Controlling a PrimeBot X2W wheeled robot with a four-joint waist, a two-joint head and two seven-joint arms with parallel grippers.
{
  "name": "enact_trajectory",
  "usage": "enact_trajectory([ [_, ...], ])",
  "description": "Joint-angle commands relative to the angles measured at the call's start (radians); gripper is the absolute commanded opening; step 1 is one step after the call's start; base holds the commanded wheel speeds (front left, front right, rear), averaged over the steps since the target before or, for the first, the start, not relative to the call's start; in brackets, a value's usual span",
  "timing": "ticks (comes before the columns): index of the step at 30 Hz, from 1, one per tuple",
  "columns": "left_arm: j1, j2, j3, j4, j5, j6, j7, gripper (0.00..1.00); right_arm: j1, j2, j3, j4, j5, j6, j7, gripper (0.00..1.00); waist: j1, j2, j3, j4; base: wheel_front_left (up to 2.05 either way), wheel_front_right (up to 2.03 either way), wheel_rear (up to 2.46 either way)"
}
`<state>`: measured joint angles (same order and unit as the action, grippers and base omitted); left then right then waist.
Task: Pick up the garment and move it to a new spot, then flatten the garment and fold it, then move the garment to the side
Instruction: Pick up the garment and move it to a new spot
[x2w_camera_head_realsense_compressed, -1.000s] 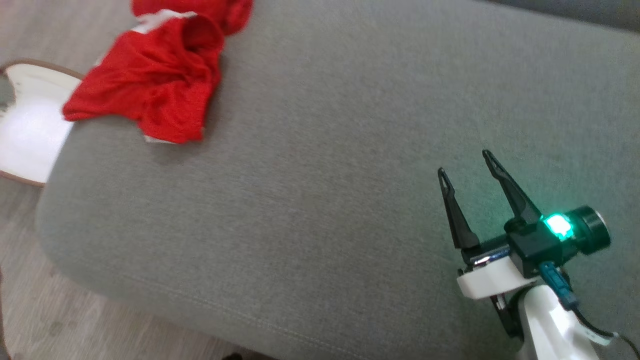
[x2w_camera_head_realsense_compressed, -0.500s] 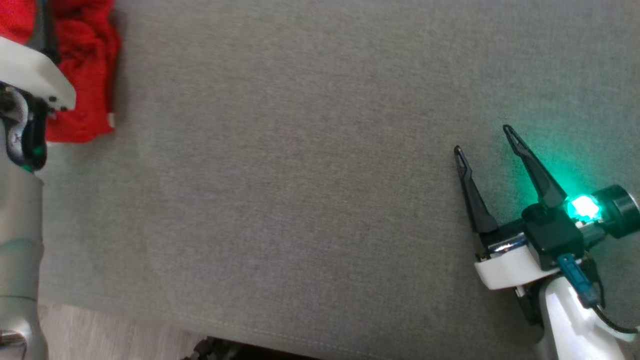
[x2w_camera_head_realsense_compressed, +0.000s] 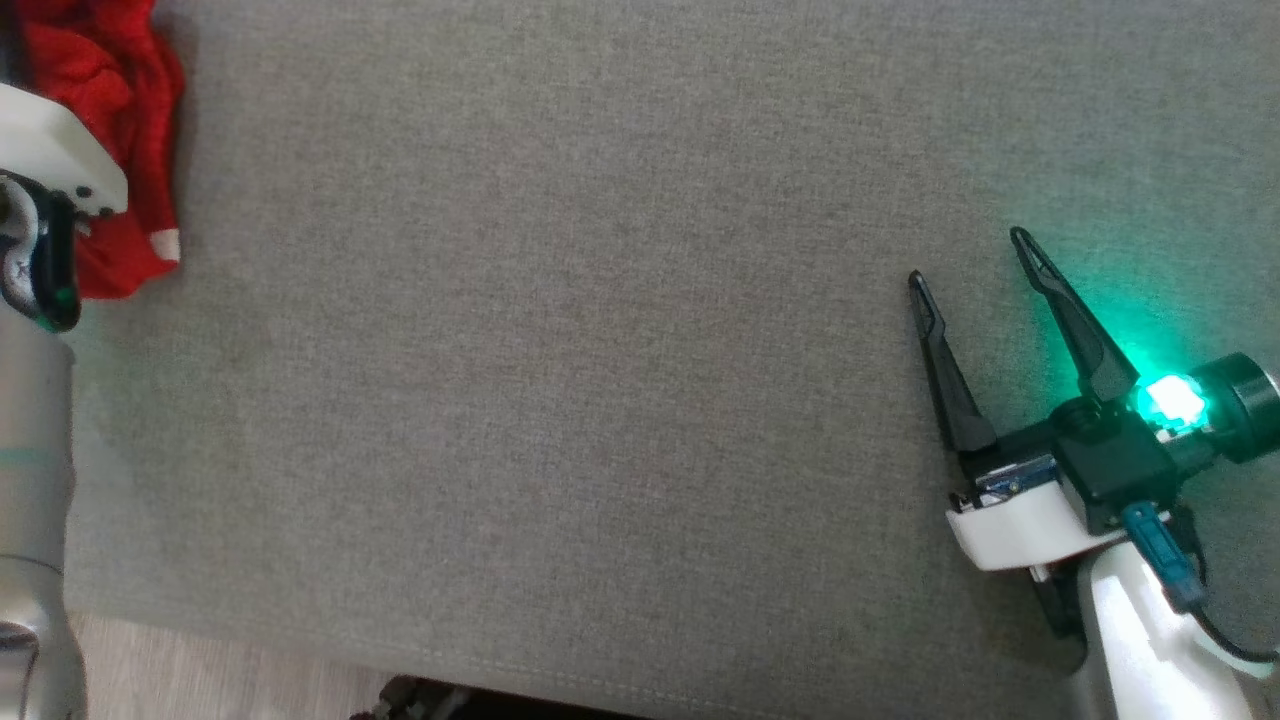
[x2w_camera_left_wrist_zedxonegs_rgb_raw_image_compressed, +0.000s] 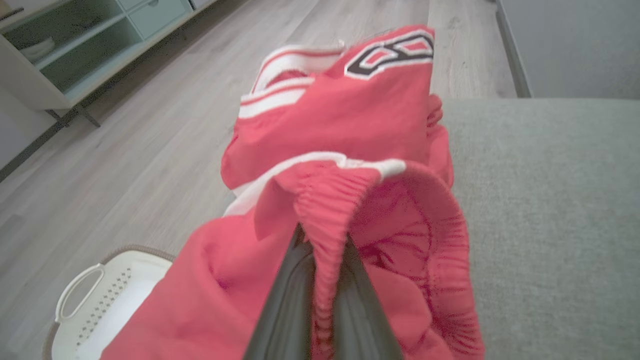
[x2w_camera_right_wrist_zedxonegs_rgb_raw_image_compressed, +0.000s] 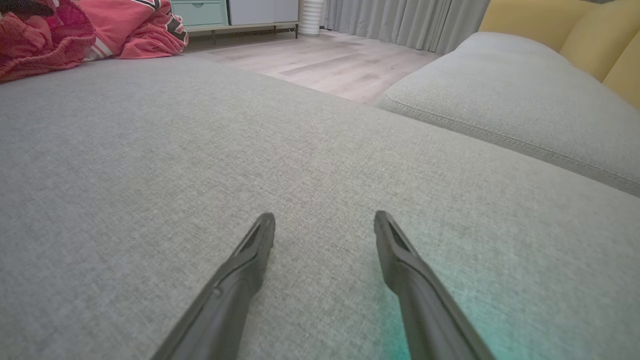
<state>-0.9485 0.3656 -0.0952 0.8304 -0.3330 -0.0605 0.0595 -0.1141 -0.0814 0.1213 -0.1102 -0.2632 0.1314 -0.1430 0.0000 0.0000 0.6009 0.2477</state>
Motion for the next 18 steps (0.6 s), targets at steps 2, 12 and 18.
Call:
enact_trajectory([
  [2, -0.043, 0.083, 0.021, -0.026, 0.02, 0.007, -0.037, 0.0, -0.011, 0.012, 0.028, 0.029, 0.015, -0.001, -0.016, 1.0, 0.0, 0.0, -0.037, -0.002, 0.0, 0.0, 0.0],
  [12, -0.079, 0.113, -0.08, -0.25, 0.077, -0.038, -0.043, 0.0, -0.005, 0.029, -0.052, 0.135, 0.069, -0.001, -0.071, 1.0, 0.0, 0.0, -0.254, -0.065, 0.0, 0.0, 0.0],
  [18, -0.061, 0.062, -0.165, -0.501, 0.05, -0.056, 0.066, 0.0, 0.013, 0.031, -0.079, 0.195, 0.129, -0.001, -0.094, 1.0, 0.0, 0.0, -0.382, -0.157, 0.0, 0.0, 0.0],
])
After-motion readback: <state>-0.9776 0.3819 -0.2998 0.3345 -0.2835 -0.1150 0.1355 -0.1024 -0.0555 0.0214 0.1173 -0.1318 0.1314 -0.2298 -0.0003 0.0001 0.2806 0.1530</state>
